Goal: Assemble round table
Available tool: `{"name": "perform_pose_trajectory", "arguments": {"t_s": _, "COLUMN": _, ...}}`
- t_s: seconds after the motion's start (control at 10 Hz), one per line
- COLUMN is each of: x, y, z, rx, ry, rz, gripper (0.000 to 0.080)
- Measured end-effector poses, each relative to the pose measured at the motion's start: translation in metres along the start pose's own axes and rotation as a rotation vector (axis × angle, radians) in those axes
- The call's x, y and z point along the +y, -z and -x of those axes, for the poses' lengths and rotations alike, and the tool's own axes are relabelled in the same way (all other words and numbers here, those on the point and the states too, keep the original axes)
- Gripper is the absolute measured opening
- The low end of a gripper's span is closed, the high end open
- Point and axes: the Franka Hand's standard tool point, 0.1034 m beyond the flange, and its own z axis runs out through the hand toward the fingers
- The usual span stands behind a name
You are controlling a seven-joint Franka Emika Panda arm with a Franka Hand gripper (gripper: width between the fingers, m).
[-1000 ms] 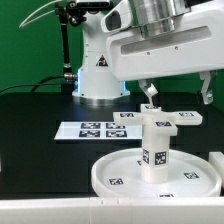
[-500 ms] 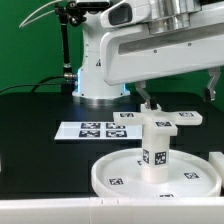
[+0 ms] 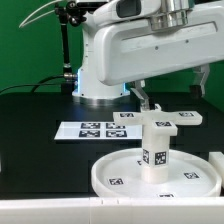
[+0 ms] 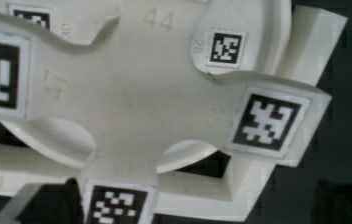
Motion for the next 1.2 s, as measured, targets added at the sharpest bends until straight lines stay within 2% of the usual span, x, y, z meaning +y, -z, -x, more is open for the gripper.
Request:
{"name": "perform_pose_trajectory", "arguments": {"t_s": 0.1, "x": 0.002, "y": 0.000, "z": 0.001, "rx": -0.009, "ry": 0.129, "rz": 0.014, "gripper": 0.0649}}
{"name": "perform_pose_trajectory", "arguments": {"t_s": 0.2, "x": 0.006, "y": -0.001, "z": 0.001, "rx": -0.024, "ry": 0.321, "rz": 0.044, "gripper": 0.0649}}
{"name": "perform_pose_trajectory", "arguments": {"t_s": 0.5, "x": 0.009, "y": -0.005, "z": 0.004, "rx": -0.054, "ry": 0.582, "rz": 0.059, "gripper": 0.0649}}
{"name": "perform_pose_trajectory", "arguments": {"t_s": 0.7, "x": 0.016, "y": -0.006, "z": 0.008, "rx": -0.059, "ry": 0.651, "rz": 0.057, "gripper": 0.0649}}
{"name": "perform_pose_trajectory", "arguments": {"t_s": 1.2, "x": 0.015, "y": -0.015, "z": 0.022, "rx": -0.076, "ry": 0.495, "rz": 0.047, "gripper": 0.0649}}
